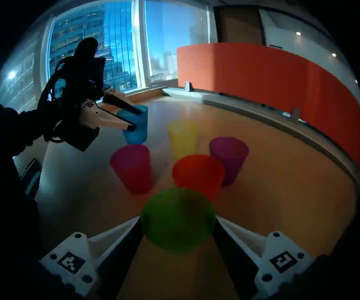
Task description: Pour water
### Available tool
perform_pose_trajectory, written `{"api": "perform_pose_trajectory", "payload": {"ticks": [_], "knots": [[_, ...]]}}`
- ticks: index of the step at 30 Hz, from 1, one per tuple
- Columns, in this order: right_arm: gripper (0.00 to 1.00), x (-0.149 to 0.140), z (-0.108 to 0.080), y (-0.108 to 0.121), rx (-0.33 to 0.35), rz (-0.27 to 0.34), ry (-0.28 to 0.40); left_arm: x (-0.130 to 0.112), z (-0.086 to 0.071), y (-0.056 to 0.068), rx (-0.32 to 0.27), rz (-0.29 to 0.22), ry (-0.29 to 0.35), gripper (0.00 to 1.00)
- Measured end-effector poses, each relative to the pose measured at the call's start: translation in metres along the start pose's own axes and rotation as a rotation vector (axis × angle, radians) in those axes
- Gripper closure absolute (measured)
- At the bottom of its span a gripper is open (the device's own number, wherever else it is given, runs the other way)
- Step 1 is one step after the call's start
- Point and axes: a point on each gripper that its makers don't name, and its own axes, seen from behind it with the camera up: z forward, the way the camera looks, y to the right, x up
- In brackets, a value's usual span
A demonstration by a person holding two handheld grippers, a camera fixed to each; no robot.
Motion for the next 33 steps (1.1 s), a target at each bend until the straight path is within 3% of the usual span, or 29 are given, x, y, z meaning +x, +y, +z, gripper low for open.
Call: {"api": "perform_pose_trajectory", "payload": {"ticks": [18, 33], "knots": [[0.08, 0.085, -0.046, -0.024, -0.027, -0.043, 0.236, 0.054, -0.063, 0.020, 0.031, 0.019, 0.172, 0.12], [0.08, 0.145, -0.070, -0.041, -0.041, -0.098, 0.410, 0.088, -0.098, 0.042, 0.017, -0.008, 0.301, 0.12]]}}
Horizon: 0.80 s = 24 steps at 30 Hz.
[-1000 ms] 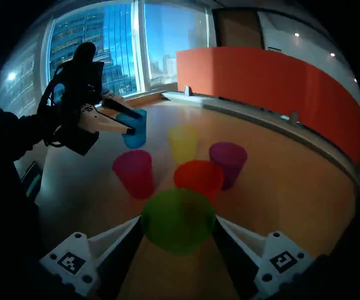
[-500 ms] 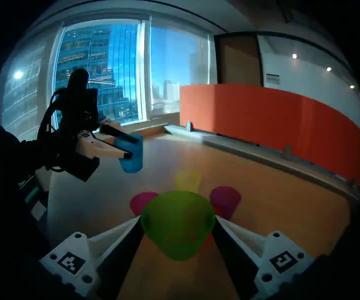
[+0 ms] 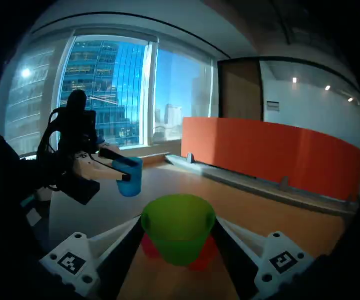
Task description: Pour water
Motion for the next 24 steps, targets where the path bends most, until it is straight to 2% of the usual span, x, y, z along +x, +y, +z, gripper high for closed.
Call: {"api": "perform_pose_trajectory", "payload": {"ticks": [12, 24], "knots": [[0.08, 0.032, 0.005, -0.001, -0.003, -0.012, 0.087, 0.028, -0.012, 0.012, -0.023, -0.059, 0.096, 0.12], [0.08, 0.043, 0.008, -0.003, 0.008, -0.009, 0.103, 0.039, -0.017, 0.018, -0.031, -0.043, 0.133, 0.12]]}}
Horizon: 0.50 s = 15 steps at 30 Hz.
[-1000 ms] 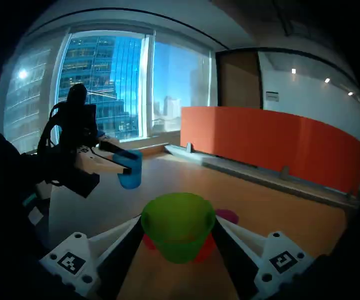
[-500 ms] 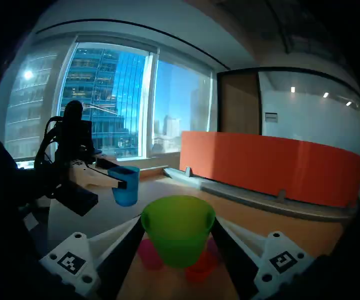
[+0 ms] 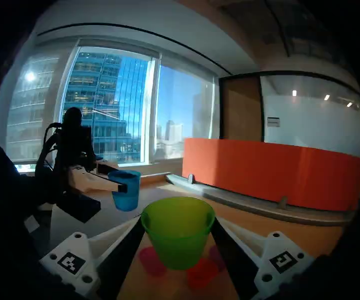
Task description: Pour water
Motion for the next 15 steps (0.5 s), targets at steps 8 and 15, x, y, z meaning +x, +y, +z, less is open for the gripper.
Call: {"api": "perform_pose_trajectory", "payload": {"ticks": [8, 15], "knots": [[0.08, 0.000, 0.002, 0.000, 0.012, 0.007, 0.002, 0.008, 0.000, 0.004, -0.003, 0.011, 0.011, 0.12], [0.08, 0.001, 0.004, -0.008, 0.047, 0.036, -0.001, 0.013, 0.000, 0.004, 0.002, 0.042, 0.024, 0.12]]}}
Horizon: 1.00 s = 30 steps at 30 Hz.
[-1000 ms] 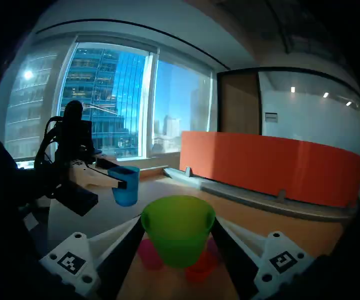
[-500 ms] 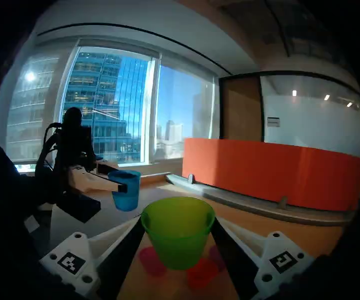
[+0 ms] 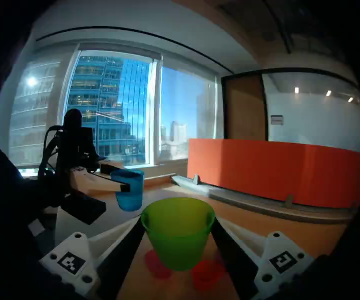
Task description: Pour water
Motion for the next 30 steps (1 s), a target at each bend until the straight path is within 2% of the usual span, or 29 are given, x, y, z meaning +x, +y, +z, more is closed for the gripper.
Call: {"api": "perform_pose_trajectory", "payload": {"ticks": [8, 20, 30], "knots": [[0.08, -0.004, 0.005, -0.011, 0.052, 0.042, -0.019, 0.011, -0.003, -0.005, 0.038, 0.094, 0.017, 0.12], [0.08, -0.011, 0.015, -0.029, 0.112, 0.031, -0.033, 0.034, -0.002, 0.000, 0.065, 0.240, 0.046, 0.12], [0.09, -0.018, 0.022, -0.041, 0.149, 0.025, -0.041, 0.052, 0.004, 0.002, 0.090, 0.387, 0.048, 0.12]]}}
